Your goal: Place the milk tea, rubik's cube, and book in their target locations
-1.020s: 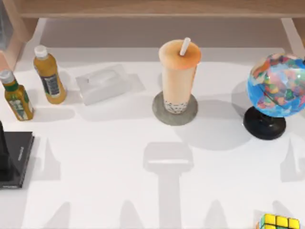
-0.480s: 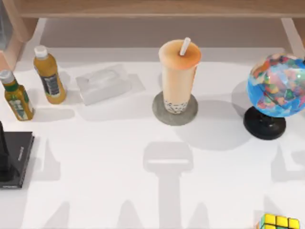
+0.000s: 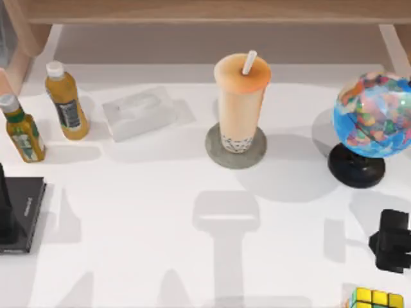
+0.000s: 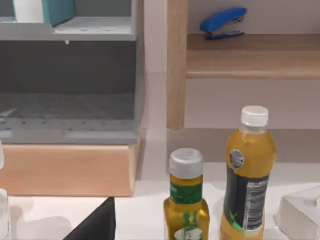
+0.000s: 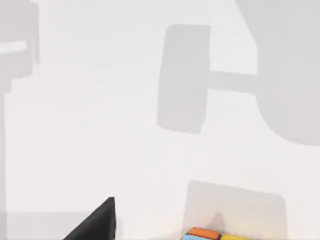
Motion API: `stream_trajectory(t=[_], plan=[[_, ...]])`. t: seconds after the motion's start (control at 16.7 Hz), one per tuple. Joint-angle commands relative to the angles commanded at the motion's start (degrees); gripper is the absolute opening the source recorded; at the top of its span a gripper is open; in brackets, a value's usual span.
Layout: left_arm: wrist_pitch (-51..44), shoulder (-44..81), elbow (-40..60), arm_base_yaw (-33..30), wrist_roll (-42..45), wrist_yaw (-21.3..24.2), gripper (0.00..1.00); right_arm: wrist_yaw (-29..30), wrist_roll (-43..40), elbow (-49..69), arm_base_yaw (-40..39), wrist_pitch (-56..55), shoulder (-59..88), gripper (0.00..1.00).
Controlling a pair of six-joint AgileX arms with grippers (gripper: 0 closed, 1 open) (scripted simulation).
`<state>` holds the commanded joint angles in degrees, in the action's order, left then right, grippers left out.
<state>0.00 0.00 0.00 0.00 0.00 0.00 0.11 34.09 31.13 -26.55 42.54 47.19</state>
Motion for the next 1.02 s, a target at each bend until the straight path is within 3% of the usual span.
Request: stream_trajectory(t=[0.48,1.02], plan=[[0.0,0.0,0.0,0.0,0.0,0.0,1.0,-0.06,17.82,16.28,-13.67,21.94,24.81,1.0],[0.0,0.0,0.0,0.0,0.0,0.0,1.0,-0.07,18.41,13.7,-14.1,18.45,26.79,1.0]])
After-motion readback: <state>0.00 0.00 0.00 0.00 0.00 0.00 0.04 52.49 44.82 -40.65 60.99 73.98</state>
